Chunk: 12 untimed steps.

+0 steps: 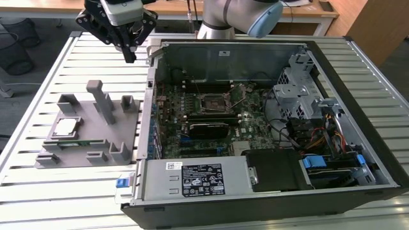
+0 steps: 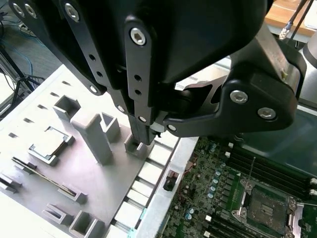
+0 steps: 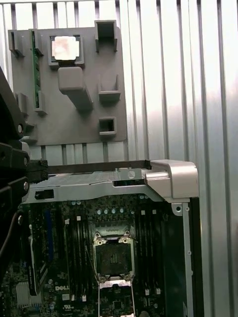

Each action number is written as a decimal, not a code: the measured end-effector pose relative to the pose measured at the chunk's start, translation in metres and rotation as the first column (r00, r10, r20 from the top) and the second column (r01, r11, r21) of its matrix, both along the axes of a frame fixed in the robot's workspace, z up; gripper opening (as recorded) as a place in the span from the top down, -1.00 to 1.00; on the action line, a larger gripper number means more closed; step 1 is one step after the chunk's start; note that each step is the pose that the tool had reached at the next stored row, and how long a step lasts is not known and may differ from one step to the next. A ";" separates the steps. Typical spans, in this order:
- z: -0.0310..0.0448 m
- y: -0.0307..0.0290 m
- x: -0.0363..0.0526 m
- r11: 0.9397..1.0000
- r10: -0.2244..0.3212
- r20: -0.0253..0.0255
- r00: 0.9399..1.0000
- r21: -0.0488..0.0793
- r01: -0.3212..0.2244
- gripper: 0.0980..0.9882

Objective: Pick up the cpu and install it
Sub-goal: 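Reach for the cpu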

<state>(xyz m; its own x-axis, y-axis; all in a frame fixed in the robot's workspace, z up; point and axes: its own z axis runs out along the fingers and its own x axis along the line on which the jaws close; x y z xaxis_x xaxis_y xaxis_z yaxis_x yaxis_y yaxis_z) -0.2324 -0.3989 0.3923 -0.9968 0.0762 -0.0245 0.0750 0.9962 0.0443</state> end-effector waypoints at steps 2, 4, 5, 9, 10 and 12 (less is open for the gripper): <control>0.0000 0.0000 -0.0030 1.000 0.000 0.000 1.000 0.000 0.000 0.96; -0.0001 0.0000 -0.0060 1.000 0.000 0.000 1.000 0.000 0.000 0.96; -0.0001 0.0000 -0.0070 1.000 0.000 0.000 1.000 0.000 0.000 0.96; -0.0003 0.0000 -0.0119 1.000 0.000 0.000 1.000 0.000 0.000 0.96; -0.0003 0.0000 -0.0133 1.000 0.000 0.000 1.000 0.000 0.000 0.96; -0.0003 0.0000 -0.0165 1.000 0.000 0.000 1.000 0.000 0.000 0.96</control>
<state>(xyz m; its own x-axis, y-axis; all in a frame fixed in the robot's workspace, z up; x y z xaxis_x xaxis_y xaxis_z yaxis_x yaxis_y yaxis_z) -0.2489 -0.3989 0.3920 -0.9968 0.0762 -0.0245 0.0751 0.9962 0.0444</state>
